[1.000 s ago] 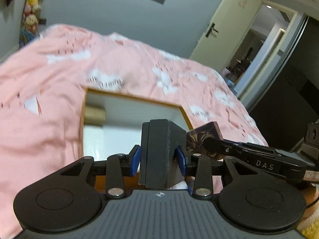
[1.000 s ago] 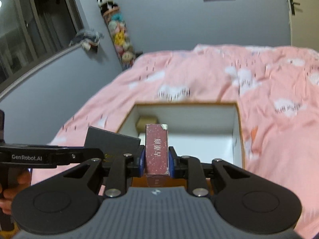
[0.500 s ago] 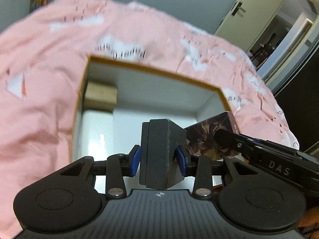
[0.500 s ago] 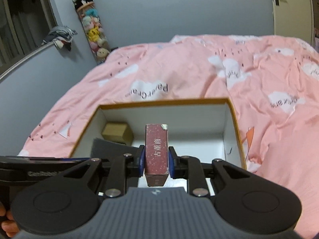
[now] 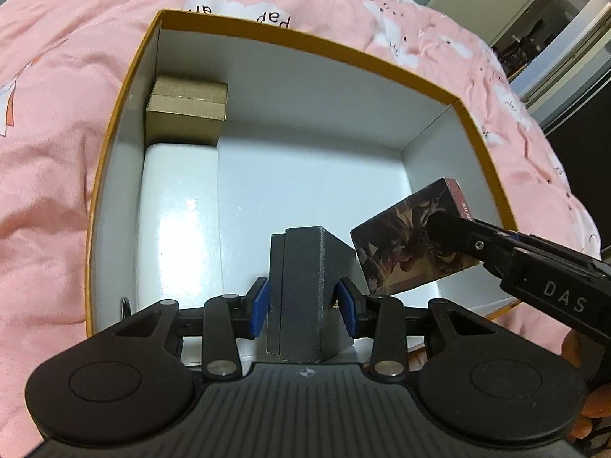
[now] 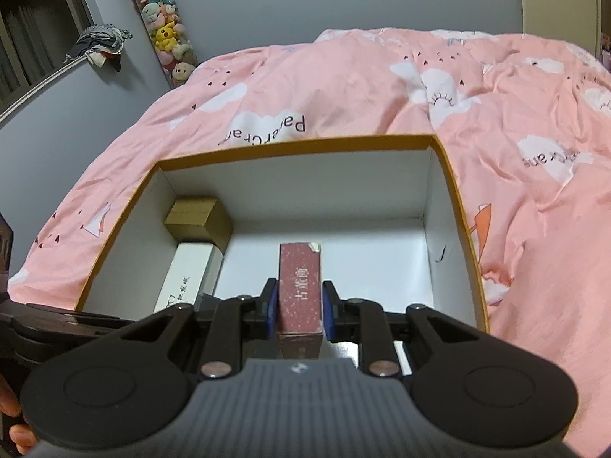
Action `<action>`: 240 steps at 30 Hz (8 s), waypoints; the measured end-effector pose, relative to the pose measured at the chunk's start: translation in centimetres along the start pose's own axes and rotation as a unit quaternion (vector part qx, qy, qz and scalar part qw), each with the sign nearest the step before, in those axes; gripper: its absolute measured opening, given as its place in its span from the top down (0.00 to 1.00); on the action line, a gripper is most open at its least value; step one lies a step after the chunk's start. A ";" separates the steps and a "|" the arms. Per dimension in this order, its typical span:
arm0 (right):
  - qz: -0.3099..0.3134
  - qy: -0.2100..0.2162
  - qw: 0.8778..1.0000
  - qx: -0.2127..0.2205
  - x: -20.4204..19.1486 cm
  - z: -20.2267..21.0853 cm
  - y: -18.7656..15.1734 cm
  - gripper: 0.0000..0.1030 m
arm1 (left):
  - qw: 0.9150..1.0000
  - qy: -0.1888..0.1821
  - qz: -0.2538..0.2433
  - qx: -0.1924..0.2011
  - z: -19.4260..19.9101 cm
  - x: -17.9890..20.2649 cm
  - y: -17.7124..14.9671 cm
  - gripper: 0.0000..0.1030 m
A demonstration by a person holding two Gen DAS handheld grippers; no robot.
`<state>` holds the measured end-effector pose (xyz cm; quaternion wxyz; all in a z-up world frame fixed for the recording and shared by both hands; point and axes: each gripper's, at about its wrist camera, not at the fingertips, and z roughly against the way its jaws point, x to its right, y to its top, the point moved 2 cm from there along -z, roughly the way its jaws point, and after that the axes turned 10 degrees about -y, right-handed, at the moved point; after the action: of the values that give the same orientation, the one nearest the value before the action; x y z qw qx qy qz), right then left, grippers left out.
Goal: Organize objects
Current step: 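Carry both boxes over the orange box and lower the black box with the left gripper, then lower the red-brown box into the orange box and open the right gripper, then move both grippers back toward the remaining pile beside the box, then grasp the pink backpack pouch with the left gripper and lift it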
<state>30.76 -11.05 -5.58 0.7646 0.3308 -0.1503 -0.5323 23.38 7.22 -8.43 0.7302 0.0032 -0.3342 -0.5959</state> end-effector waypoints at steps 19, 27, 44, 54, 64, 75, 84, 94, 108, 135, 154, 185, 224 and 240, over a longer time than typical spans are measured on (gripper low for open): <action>0.005 0.000 1.000 -0.016 -0.4 -0.8 -0.4 0.77 | 0.993 0.061 -0.099 -0.003 1.8 2.1 1.0 0.46; -0.004 0.011 0.999 -0.035 -1.3 -1.6 -0.7 0.77 | 0.997 0.034 -0.061 0.011 3.1 0.7 2.5 0.61; 0.149 0.026 0.988 -0.022 -2.7 -2.7 1.7 0.77 | 0.997 0.042 -0.069 -0.006 1.5 0.8 2.5 0.61; 0.400 0.086 0.912 -0.005 -4.3 -4.0 1.1 0.77 | 0.996 0.050 -0.069 -0.019 0.8 0.6 2.9 0.63; 0.497 0.088 0.862 -0.049 -3.8 -3.7 0.6 0.76 | 0.996 0.049 -0.071 -0.022 0.8 0.8 2.8 0.63; 0.487 0.131 0.855 -0.120 -4.5 -2.8 1.2 0.73 | 0.996 0.050 -0.071 -0.023 1.1 0.7 2.8 0.63; 0.412 0.144 0.884 -0.166 -3.7 -2.7 2.7 0.63 | 0.996 0.047 -0.071 -0.029 0.8 0.7 2.8 0.63; 0.461 0.009 0.864 -0.205 -3.1 -7.3 0.7 0.80 | 0.995 0.051 -0.074 -0.040 0.2 0.5 2.8 0.64; 0.452 0.043 0.861 -0.230 -3.1 -9.9 -0.4 0.90 | 0.996 0.049 -0.070 -0.037 0.3 0.3 3.0 0.65; 0.281 0.036 0.958 -0.045 -3.3 3.8 -0.4 0.63 | 0.983 0.034 -0.163 0.078 7.8 5.6 -2.8 0.65; 0.137 0.090 0.973 -0.165 -6.7 6.7 -16.0 0.45 | 0.992 0.056 -0.070 -0.086 7.2 1.0 -14.3 0.64; 0.125 0.044 0.990 -0.042 -6.9 8.0 -15.3 0.89 | 0.989 0.041 -0.142 0.004 10.1 3.0 -14.0 0.57; 0.112 0.037 0.993 0.022 -5.9 7.6 -12.5 0.59 | 0.992 0.042 -0.120 0.022 9.3 2.7 -11.7 0.76; 0.131 0.010 0.991 -0.027 -5.8 5.2 -13.2 0.57 | 0.994 0.097 -0.013 0.039 7.4 -2.9 -10.8 0.69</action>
<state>16.01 -10.35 -9.84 0.8381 0.2926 -0.1704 -0.4278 10.21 9.50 -8.44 0.7508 0.0941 -0.2849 -0.5885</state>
